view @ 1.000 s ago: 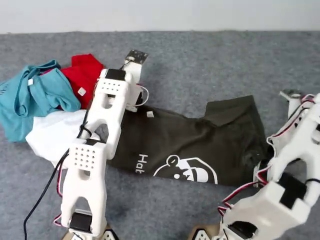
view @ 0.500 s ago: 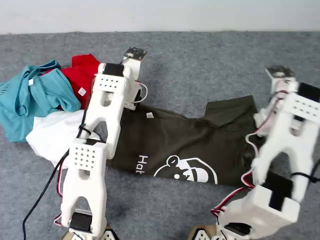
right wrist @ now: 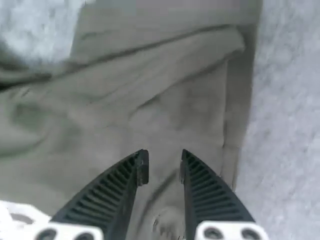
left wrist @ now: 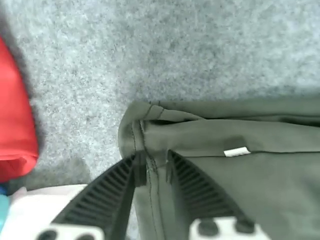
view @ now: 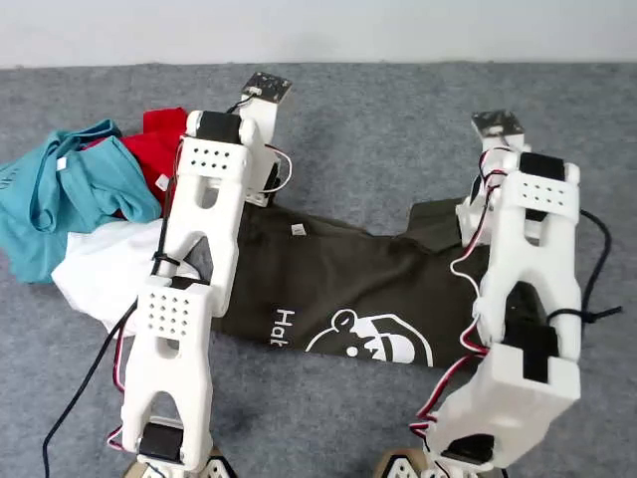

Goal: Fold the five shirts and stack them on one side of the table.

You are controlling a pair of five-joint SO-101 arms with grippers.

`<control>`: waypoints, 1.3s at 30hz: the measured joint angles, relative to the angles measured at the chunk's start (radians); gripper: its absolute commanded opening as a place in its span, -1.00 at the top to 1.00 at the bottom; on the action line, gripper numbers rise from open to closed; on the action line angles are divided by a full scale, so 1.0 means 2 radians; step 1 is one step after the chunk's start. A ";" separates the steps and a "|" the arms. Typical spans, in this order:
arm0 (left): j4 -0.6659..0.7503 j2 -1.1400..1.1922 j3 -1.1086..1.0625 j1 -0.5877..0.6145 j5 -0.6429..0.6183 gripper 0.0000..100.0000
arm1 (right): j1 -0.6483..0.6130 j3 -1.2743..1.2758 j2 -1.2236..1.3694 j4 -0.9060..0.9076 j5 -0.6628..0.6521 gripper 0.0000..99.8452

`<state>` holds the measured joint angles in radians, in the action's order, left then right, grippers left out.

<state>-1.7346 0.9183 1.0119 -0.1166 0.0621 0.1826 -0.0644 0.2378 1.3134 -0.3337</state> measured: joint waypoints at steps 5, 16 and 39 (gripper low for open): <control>0.000 0.000 -0.009 -0.005 0.000 0.83 | 0.008 -0.031 0.016 -0.077 0.003 0.77; 0.000 0.000 -0.025 -0.012 0.000 0.83 | 0.029 -0.038 0.114 -0.172 0.004 0.81; 0.000 0.000 -0.040 -0.012 0.000 0.83 | 0.031 -0.114 0.208 -0.187 0.004 0.98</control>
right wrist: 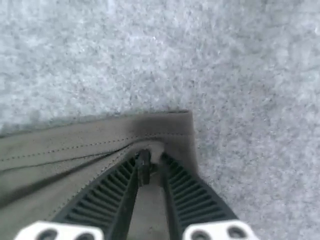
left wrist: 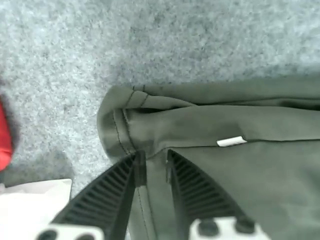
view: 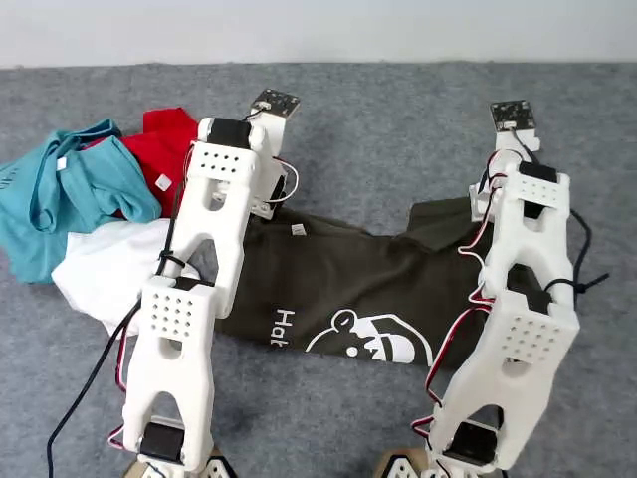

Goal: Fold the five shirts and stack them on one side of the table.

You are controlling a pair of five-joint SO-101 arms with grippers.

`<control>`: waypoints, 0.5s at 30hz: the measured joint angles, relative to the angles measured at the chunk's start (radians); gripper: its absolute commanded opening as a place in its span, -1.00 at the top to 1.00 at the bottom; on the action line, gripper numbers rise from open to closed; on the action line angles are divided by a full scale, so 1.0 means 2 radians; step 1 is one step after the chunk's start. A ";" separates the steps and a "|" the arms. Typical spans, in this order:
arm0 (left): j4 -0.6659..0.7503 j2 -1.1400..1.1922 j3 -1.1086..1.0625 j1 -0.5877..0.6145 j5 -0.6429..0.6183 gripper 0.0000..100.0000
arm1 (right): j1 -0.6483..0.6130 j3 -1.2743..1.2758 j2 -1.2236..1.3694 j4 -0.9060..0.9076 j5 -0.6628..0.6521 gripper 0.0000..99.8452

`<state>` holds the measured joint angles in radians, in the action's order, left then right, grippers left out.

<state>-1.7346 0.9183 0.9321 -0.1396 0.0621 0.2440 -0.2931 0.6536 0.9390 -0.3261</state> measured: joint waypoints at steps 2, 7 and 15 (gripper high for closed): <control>0.000 0.000 0.000 0.000 0.000 0.83 | 0.000 0.000 0.000 0.003 0.000 0.98; 0.000 0.000 0.000 0.000 0.000 0.83 | 0.000 0.000 0.000 0.008 -0.006 0.98; 0.000 0.000 0.000 0.000 0.000 0.83 | 0.000 -0.002 -0.051 0.096 -0.006 0.98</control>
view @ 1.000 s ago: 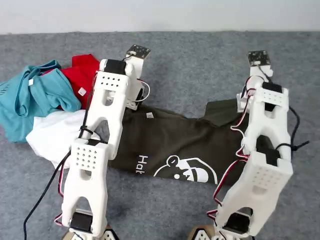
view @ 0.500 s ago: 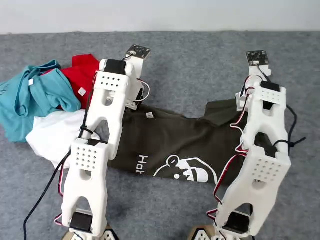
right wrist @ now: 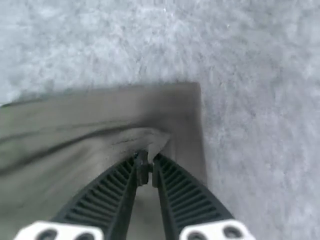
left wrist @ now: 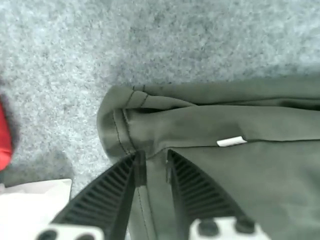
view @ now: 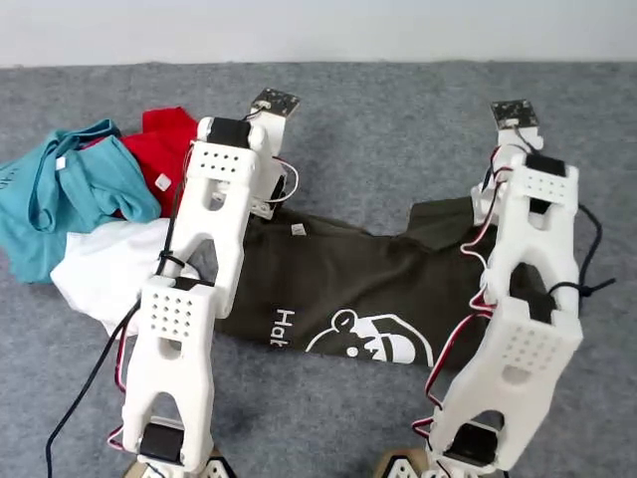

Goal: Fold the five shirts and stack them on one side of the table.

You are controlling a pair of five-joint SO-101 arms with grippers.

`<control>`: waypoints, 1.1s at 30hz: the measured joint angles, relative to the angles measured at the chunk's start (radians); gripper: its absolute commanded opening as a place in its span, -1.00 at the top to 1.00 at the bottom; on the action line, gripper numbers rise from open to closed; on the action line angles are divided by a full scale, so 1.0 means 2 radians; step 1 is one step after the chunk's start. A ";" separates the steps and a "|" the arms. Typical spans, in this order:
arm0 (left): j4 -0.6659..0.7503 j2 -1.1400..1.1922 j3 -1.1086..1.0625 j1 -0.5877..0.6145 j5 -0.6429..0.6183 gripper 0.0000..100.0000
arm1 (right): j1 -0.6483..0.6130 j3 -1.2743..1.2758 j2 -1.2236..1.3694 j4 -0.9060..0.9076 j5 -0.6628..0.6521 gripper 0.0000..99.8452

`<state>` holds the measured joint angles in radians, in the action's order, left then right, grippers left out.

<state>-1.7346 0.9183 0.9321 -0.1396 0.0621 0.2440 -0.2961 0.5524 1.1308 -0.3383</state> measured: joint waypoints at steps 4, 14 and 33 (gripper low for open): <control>0.000 0.000 0.000 0.000 0.000 0.83 | 0.000 0.000 -0.048 0.064 -0.001 0.98; 0.000 0.000 0.000 0.000 0.000 0.83 | 0.001 0.000 -0.077 0.186 -0.020 0.98; 0.000 0.000 0.000 0.000 0.000 0.83 | 0.065 0.071 -0.127 0.221 -0.047 0.97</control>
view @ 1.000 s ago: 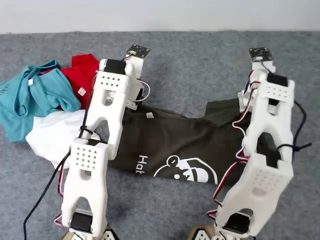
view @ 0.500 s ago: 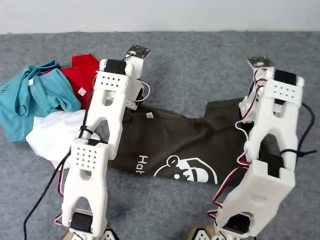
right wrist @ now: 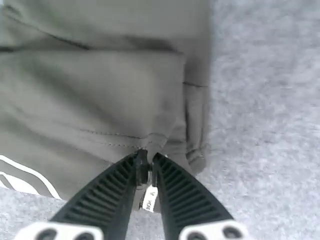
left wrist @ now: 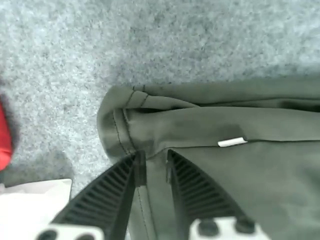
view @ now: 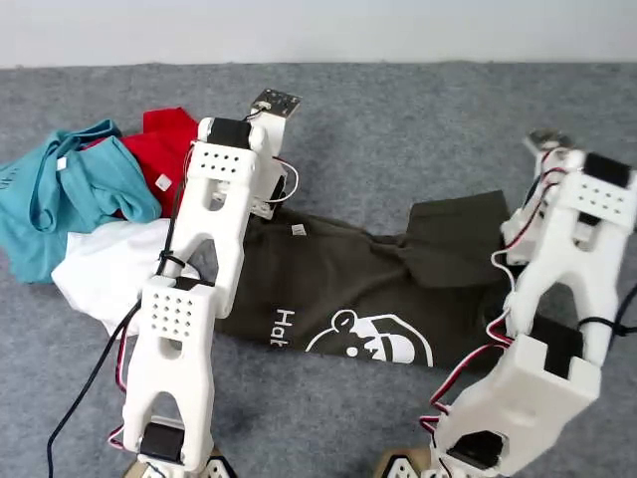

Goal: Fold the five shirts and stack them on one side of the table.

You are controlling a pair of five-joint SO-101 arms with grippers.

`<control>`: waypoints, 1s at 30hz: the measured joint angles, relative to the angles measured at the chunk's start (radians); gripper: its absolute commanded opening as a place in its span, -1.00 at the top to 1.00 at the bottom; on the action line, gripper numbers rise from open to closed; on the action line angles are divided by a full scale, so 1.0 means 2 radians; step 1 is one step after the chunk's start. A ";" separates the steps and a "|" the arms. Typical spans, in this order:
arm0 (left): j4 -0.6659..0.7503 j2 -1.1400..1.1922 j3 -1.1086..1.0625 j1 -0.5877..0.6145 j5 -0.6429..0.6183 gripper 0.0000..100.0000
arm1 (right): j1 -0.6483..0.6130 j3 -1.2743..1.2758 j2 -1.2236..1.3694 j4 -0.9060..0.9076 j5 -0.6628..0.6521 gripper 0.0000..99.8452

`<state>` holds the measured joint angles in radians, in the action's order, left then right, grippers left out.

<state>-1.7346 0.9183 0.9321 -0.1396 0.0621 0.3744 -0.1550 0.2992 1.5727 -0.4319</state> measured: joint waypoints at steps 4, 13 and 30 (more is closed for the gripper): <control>0.000 0.000 0.000 0.000 0.000 0.83 | 0.001 0.064 0.000 -0.038 -0.002 0.87; 0.000 0.000 -0.002 0.000 0.000 0.83 | 0.002 0.127 -0.002 -0.058 -0.005 0.79; 0.018 0.045 -0.002 0.000 0.000 0.83 | 0.002 0.107 -0.210 0.034 -0.014 0.62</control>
<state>-1.6978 1.0088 0.9291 -0.1396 0.0621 0.3790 0.0598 -0.1212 1.6402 -0.4595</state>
